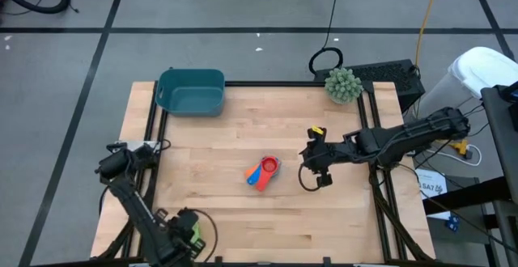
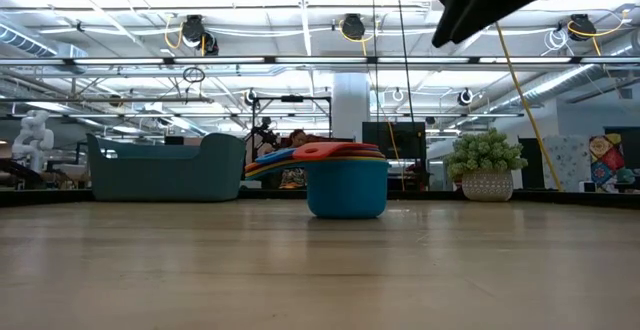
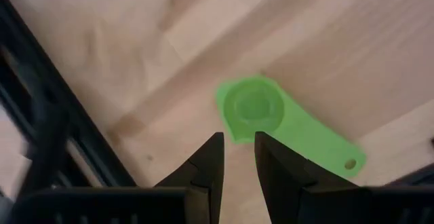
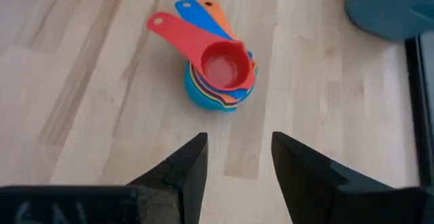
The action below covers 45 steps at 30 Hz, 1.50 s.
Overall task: Nest measuring cups in basket
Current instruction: Stack the green measuring cup on top of the red measuring cup
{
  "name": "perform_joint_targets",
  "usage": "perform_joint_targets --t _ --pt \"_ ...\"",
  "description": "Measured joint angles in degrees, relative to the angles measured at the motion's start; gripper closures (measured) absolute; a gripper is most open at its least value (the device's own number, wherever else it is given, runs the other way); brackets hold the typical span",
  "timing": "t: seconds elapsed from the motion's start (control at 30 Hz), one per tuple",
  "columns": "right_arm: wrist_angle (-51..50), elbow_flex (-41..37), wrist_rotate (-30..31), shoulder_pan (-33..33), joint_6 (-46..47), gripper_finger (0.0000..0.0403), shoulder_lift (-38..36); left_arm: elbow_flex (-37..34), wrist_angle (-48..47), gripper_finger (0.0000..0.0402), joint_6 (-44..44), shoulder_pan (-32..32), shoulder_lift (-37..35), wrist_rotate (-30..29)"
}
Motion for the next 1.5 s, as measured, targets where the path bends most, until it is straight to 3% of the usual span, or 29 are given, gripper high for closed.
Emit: perform_joint_targets --t 0.2,0.37,0.53,0.7,0.9,1.07,1.2,1.33,1.5 --pt "-0.28 -1.21 0.0 1.81 2.8 0.0245 -0.78 -7.52 11.4 0.0313 -5.57 -3.8 0.0 0.36" --pt "0.11 -1.21 -0.03 3.45 4.5 0.0245 -1.42 -13.46 17.53 0.0313 -3.52 -4.34 -0.35 2.41" --pt "0.32 -1.21 -0.02 4.43 6.27 0.0245 -1.63 -19.73 19.91 0.0313 -2.19 -3.82 -5.59 3.11" --pt "-0.51 -1.21 -0.04 4.55 6.99 0.0245 -1.64 -24.44 21.29 0.0307 -6.81 -3.82 -12.21 1.48" --pt "-0.62 -1.21 -0.05 4.55 7.23 0.0245 -1.64 -28.91 26.99 0.0225 -9.45 -2.68 -14.75 1.71" --pt "-1.08 -1.21 -0.04 4.6 7.51 0.0245 -1.64 -33.38 36.0 0.0141 -7.31 -0.54 -14.69 1.76" --pt "-1.98 -1.21 -0.07 4.6 7.88 0.0245 -1.64 -34.74 37.52 0.0097 -6.15 0.85 -14.69 2.15" --pt "-3.24 -1.21 -0.13 4.69 9.09 0.0245 -1.64 -35.85 37.67 0.0084 -6.04 1.31 -14.69 3.47" --pt "-4.4 -1.21 -0.2 4.71 9.81 0.0245 -1.64 -38.92 45.19 0.0112 -6.06 1.31 -14.69 4.32"
